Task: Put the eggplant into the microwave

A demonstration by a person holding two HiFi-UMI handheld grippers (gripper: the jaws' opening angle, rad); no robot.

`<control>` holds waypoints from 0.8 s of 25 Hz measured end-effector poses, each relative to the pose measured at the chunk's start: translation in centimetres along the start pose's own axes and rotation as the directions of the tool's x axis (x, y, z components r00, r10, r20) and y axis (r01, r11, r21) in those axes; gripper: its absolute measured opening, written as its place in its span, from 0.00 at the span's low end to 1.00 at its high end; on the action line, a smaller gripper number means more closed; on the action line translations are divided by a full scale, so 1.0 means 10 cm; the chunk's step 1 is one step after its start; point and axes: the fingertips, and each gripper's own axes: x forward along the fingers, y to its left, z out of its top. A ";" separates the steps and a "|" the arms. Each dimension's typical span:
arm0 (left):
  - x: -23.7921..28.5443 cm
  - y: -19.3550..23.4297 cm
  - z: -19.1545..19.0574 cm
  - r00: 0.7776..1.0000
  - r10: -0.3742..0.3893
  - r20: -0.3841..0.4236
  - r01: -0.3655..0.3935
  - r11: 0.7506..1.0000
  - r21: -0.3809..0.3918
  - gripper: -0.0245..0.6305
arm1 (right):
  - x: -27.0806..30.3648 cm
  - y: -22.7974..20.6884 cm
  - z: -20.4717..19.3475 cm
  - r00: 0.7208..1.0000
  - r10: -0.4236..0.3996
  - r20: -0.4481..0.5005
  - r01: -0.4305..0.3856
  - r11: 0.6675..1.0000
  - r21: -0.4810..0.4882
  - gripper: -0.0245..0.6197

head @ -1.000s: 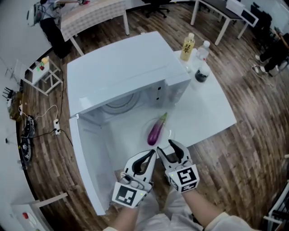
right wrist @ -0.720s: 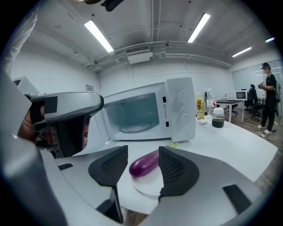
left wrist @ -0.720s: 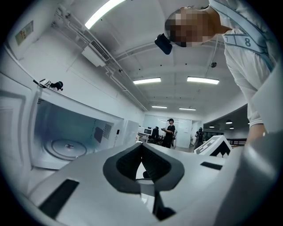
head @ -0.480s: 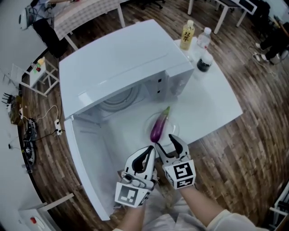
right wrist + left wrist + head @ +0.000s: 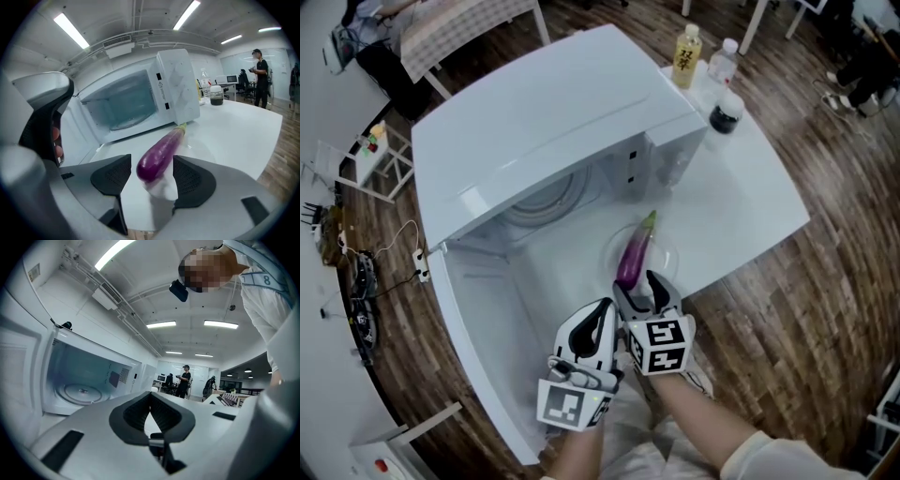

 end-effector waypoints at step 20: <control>0.07 0.07 -0.07 1.000 0.001 0.006 -0.001 1.000 -0.006 0.04 | 0.08 -0.19 -0.05 0.997 -0.012 -0.080 0.007 0.997 -0.074 0.41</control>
